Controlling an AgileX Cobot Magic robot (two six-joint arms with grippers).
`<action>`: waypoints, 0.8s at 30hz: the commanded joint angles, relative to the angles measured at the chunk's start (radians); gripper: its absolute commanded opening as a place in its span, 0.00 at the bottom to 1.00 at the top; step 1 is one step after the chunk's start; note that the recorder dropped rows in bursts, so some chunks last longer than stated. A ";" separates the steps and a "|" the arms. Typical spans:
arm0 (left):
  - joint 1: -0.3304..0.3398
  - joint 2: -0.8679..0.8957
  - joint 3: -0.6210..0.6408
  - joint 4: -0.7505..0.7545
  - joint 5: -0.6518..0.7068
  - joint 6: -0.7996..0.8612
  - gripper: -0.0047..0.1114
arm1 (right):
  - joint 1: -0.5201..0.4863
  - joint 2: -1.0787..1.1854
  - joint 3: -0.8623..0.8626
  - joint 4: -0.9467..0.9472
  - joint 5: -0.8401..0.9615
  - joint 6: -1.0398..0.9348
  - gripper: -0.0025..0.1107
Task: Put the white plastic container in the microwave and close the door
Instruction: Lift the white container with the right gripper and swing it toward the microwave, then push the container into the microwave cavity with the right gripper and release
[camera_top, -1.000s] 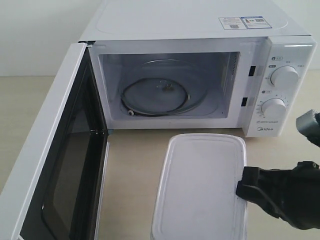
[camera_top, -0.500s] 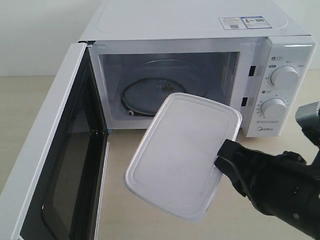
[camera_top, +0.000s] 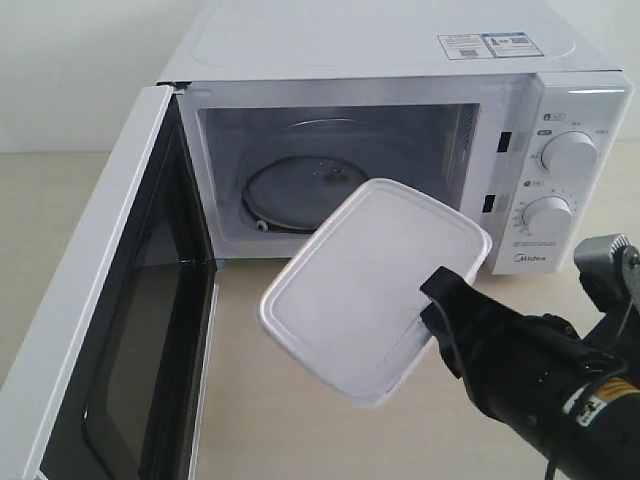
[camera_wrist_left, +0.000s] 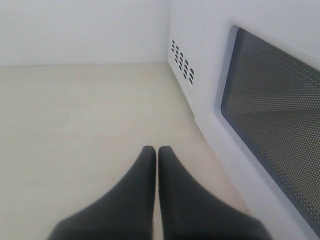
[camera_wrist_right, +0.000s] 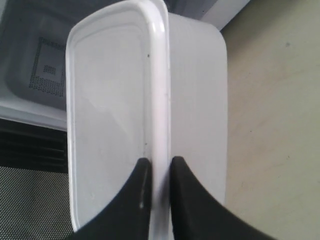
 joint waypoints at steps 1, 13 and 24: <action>0.002 -0.004 0.004 0.000 -0.001 0.003 0.07 | 0.000 0.069 -0.039 -0.019 -0.076 0.038 0.02; 0.002 -0.004 0.004 0.000 -0.001 0.003 0.07 | -0.011 0.241 -0.211 0.008 -0.149 0.126 0.02; 0.002 -0.004 0.004 0.000 -0.001 0.003 0.07 | -0.096 0.328 -0.258 -0.040 -0.185 0.256 0.02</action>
